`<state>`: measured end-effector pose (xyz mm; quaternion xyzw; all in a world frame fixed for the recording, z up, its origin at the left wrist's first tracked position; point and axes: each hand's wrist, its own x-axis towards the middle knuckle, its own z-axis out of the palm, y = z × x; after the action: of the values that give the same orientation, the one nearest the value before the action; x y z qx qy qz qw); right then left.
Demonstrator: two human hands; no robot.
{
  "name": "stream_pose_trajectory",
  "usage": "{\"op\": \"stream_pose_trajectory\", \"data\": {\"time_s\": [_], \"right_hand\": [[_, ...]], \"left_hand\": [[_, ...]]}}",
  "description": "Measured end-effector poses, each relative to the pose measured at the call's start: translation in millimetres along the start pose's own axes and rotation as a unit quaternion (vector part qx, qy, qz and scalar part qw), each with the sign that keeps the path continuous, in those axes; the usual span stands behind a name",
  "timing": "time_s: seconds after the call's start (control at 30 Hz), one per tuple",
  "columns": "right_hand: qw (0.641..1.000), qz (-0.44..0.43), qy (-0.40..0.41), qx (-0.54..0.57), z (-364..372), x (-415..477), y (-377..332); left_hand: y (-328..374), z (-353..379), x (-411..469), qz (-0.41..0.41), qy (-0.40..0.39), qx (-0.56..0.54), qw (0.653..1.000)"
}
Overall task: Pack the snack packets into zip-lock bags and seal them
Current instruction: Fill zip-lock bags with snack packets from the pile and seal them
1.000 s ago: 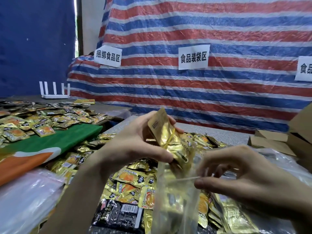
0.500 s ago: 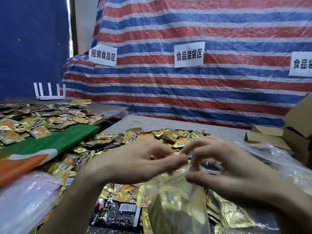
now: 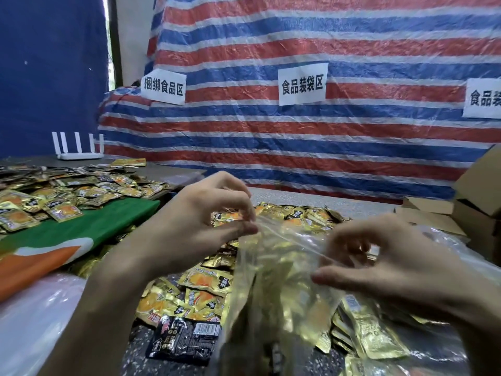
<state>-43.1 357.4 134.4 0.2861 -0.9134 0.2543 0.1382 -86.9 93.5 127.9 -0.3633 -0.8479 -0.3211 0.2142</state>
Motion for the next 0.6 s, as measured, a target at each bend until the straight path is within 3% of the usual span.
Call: {"op": "stream_pose_trajectory", "data": {"time_s": [0.1, 0.33, 0.5, 0.6], "right_hand": [[0.992, 0.07, -0.104, 0.001, -0.7, 2.0, 14.4], [0.988, 0.046, -0.14, 0.041, -1.0, 4.1, 13.4], [0.984, 0.055, -0.143, 0.089, -3.4, -0.7, 7.8], [0.994, 0.03, -0.065, 0.079, -7.0, -2.5, 4.5]], "left_hand": [[-2.8, -5.3, -2.6, -0.037, -0.071, 0.008, 0.997], [-7.0, -17.0, -11.0, -0.093, -0.202, -0.044, 0.974], [-5.2, -16.5, -12.7, -0.073, -0.187, -0.037, 0.979], [-4.3, -18.5, -13.4, -0.033, -0.118, -0.056, 0.991]]}}
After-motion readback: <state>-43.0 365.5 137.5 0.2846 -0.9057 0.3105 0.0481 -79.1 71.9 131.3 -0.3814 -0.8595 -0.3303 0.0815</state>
